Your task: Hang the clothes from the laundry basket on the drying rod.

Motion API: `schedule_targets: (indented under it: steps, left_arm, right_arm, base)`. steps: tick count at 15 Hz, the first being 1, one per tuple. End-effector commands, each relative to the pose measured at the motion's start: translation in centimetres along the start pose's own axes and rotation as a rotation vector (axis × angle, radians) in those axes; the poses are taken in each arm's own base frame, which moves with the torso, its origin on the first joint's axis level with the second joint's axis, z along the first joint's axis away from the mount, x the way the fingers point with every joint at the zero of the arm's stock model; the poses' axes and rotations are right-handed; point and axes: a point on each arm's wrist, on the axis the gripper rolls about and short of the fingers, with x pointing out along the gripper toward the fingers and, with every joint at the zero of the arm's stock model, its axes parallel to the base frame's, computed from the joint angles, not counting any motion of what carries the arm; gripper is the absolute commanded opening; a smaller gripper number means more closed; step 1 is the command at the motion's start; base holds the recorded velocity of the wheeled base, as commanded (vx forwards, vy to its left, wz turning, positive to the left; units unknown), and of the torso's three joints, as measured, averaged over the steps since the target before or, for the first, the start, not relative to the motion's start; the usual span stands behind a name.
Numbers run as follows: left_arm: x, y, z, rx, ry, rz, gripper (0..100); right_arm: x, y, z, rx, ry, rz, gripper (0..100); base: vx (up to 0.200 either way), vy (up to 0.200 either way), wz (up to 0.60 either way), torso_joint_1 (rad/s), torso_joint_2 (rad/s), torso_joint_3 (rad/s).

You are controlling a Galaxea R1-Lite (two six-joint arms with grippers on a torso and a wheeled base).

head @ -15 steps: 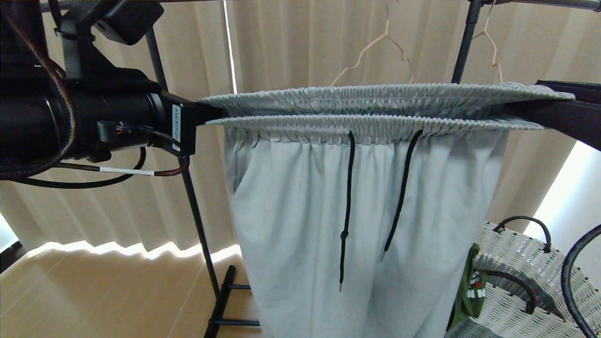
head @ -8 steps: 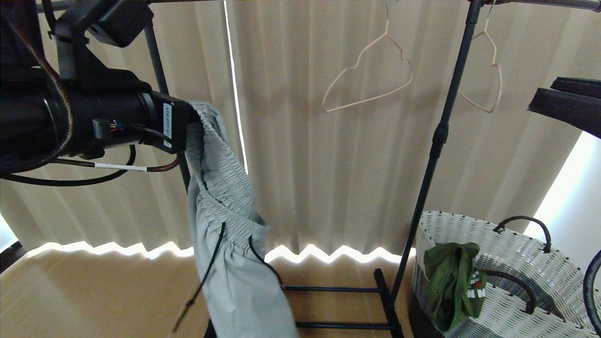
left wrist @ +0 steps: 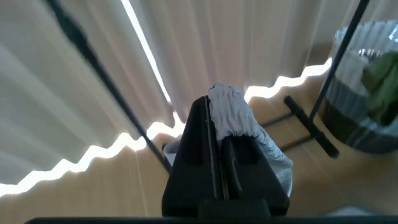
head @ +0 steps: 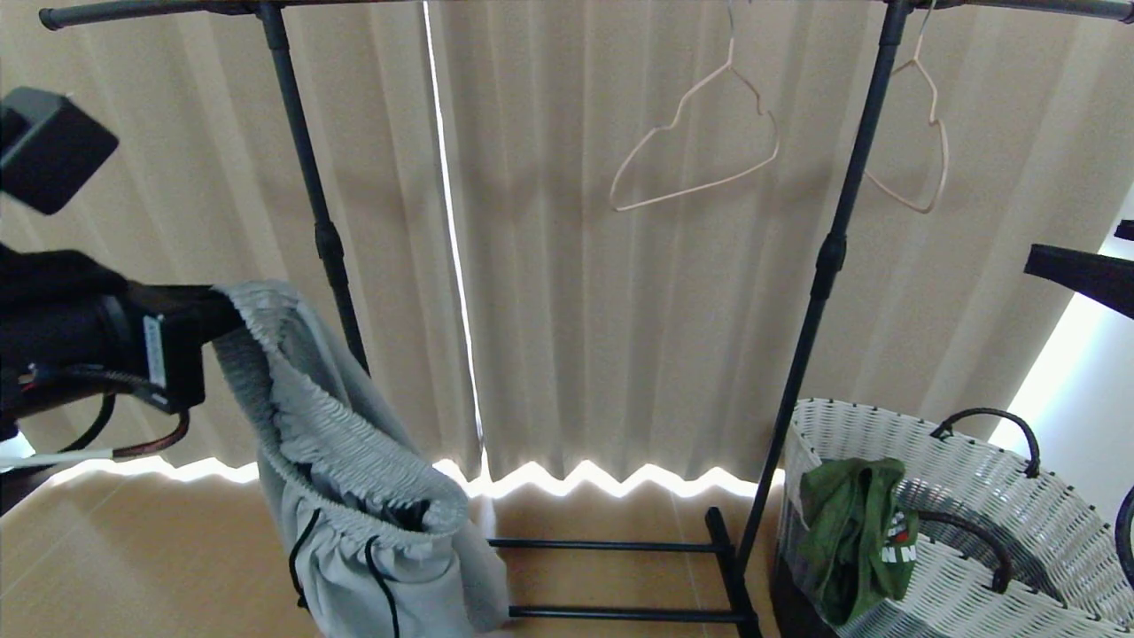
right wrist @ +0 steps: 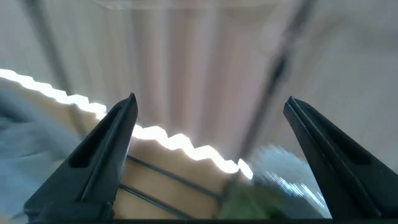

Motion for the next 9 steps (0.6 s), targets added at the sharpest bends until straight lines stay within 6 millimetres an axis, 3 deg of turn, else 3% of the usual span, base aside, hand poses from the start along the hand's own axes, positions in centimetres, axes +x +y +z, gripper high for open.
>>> schedule_targets:
  steps: [1,4,9]
  left_arm:
    - [-2.7,0.2,-1.4,-0.010,-0.036,0.022,0]
    - [-3.8,-0.3,-3.9,-0.018,-0.002,0.015,0]
    - [-5.7,-1.0,-7.1,-0.146,-0.021,0.016,0]
  right_arm:
    - [-0.1,-0.9,-0.2,-0.006,0.018,-0.071,100]
    - [0.3,-2.2,-1.7,-0.075,0.090,-0.202,100]
    - [0.8,-2.6,-2.1,-0.115,0.084,-0.293,100]
  base:
    - [0.000,0.000,0.00,0.000,0.00,0.000]
    - [0.000,0.000,0.00,0.000,0.00,0.000]
    - [0.000,0.000,0.00,0.000,0.00,0.000]
